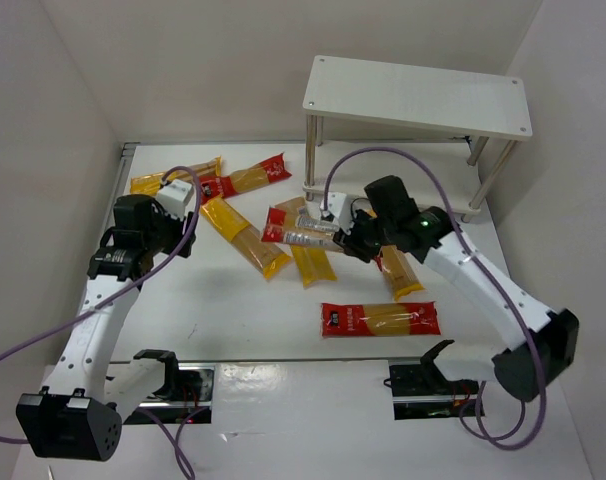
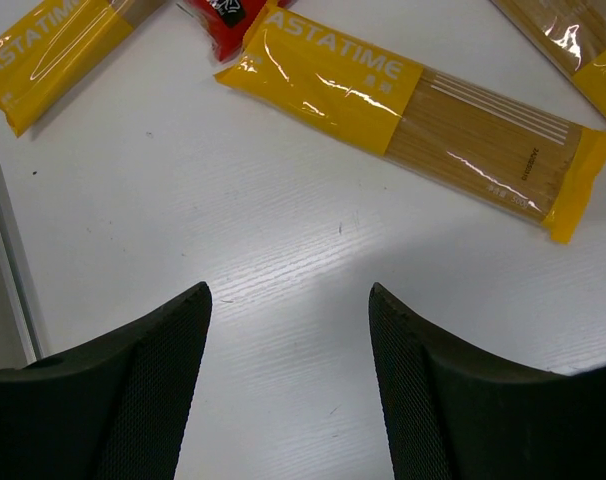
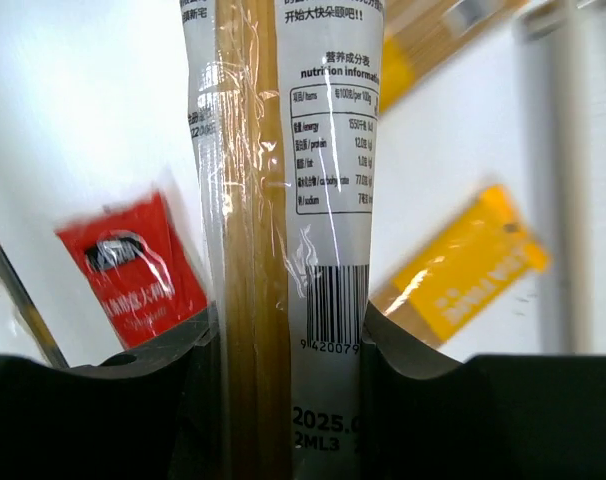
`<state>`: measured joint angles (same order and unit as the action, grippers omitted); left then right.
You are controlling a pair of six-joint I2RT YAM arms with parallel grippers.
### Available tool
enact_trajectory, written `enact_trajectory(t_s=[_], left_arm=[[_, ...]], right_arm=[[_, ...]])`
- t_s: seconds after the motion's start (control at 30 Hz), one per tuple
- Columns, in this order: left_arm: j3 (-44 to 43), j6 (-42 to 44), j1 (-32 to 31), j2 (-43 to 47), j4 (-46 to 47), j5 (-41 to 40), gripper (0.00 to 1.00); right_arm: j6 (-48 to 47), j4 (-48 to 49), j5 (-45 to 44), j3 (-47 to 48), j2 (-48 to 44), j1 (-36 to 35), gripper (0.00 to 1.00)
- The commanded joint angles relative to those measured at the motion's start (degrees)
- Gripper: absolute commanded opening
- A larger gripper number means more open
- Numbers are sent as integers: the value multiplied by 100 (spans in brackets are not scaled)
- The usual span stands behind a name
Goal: Place and organize the pasta boxes and bags onto the shelf
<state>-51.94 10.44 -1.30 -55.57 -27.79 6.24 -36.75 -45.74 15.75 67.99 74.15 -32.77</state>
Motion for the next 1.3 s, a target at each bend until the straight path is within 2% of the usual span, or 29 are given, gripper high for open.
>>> enact_trajectory(t_s=[0.0,0.13,0.23,0.37,0.6,0.63,0.67,0.77,0.87,1.17,1.27], left_arm=[[79,2,25,187,186,0,71],[79,2,25,187,186,-105,71],[79,2,25,73,186,-158,71],[79,2,25,-59,186,-210,71],[79,2,25,-322,186,-325,71],[79,2,25,-323,186,-325,74],[79,2,25,-323,186,-325,86],[79,54,25,-446,186,-378,100],[79,55,25,-551,134,-431,100],[79,55,25,-551,134,-536,100],[79,55,25,-604,134,-536,100]], right_arm=[[668,521,105,382,-760,61,0],[1195,890,-115,321,-1052,552,0],[1425,1040,-649,636,-1113,614,0],[1732,1119,-1108,1216,-754,1017,0],[1838,945,-1399,2797,-103,1378,0],[1838,883,-1399,3138,37,1379,0],[1891,769,-1338,3307,99,1457,0],[1891,637,-1337,3852,336,1520,0],[1944,496,-1189,4231,503,1651,0],[1830,48,-152,4521,451,1651,0],[1750,-304,437,4671,521,1722,0]])
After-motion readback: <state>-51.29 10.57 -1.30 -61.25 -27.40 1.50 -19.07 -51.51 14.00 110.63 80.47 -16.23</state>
